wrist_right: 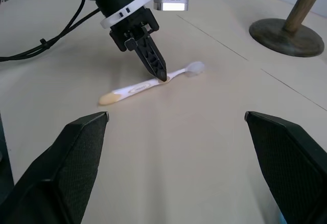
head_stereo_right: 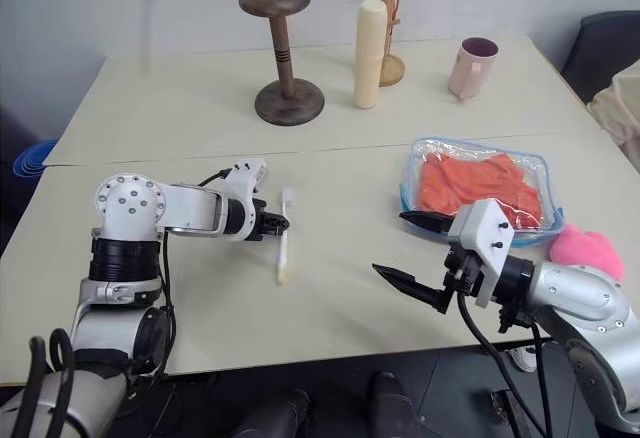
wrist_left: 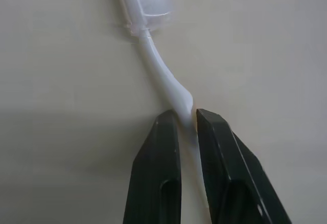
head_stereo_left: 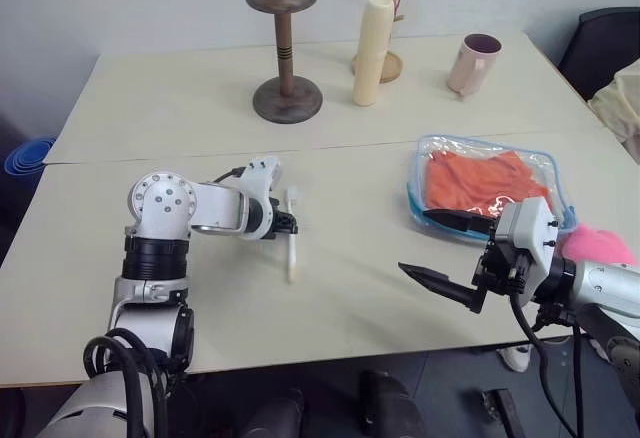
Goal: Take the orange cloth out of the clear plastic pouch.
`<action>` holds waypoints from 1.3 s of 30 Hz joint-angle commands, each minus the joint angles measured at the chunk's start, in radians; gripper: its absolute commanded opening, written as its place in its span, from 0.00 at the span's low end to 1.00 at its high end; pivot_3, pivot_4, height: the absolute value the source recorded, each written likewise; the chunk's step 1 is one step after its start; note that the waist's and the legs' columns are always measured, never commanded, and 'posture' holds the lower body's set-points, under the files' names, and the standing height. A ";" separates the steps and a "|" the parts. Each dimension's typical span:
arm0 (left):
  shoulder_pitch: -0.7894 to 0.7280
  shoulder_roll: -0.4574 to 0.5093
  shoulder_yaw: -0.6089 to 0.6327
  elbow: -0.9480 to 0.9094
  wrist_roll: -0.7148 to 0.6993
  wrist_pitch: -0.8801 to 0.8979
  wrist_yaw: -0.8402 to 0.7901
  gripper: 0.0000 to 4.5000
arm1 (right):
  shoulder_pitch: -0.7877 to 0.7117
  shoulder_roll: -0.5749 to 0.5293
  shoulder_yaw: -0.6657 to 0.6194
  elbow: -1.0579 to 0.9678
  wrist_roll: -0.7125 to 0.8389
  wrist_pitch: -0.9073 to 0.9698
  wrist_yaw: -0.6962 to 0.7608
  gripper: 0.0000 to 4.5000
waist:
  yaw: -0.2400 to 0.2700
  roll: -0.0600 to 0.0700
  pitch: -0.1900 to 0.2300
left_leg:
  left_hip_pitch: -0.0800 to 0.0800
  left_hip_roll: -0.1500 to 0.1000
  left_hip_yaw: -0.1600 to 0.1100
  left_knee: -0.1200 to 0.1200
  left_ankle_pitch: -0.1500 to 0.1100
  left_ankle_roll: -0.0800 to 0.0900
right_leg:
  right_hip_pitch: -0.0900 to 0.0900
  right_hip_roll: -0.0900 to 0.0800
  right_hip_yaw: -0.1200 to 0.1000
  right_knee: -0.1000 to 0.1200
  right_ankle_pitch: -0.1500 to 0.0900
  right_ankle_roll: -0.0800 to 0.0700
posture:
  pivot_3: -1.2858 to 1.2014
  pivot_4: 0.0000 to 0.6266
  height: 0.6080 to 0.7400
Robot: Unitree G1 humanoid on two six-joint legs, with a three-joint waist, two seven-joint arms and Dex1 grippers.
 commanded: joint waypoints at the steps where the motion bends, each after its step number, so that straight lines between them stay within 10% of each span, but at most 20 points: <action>1: 0.016 0.080 0.075 0.022 -0.046 0.010 0.066 0.06 | -0.028 0.002 0.006 -0.029 0.027 -0.009 -0.001 1.00 | -0.004 0.000 0.000 | 0.000 0.000 0.001 0.000 0.000 0.000 | -0.001 0.000 0.001 0.001 0.000 0.000 | 0.52 0.24 1.00; 14: 0.280 0.762 0.143 0.210 0.293 -0.186 -0.446 0.06 | -0.180 0.026 0.132 0.032 0.078 -0.002 0.040 1.00 | -0.026 0.000 0.000 | 0.000 0.000 0.005 -0.002 0.000 -0.002 | -0.010 0.000 0.000 0.004 0.001 -0.004 | 0.52 0.24 1.00; 19: 0.307 0.802 0.120 0.395 0.461 -0.357 -0.646 0.06 | -0.246 0.053 0.194 0.065 0.071 -0.007 0.060 1.00 | -0.018 0.000 0.000 | -0.001 0.000 0.004 -0.002 0.000 -0.001 | -0.008 -0.001 -0.002 0.002 0.001 -0.004 | 0.52 0.24 1.00; 33: 0.308 0.834 0.256 0.365 0.633 -0.302 -0.801 0.99 | -0.268 0.040 0.181 0.111 0.051 -0.013 0.098 1.00 | -0.018 -0.003 0.001 | -0.003 0.000 0.004 -0.002 0.000 0.000 | -0.009 -0.001 -0.002 0.002 0.002 -0.005 | 0.52 0.24 1.00; 39: 0.379 0.994 0.393 0.136 0.468 -0.272 -1.210 0.99 | -0.197 0.009 0.050 0.131 0.046 0.010 0.033 1.00 | -0.030 -0.008 0.002 | -0.005 0.000 0.002 -0.002 -0.001 0.001 | -0.009 -0.002 -0.006 0.002 0.002 -0.005 | 0.52 0.24 1.00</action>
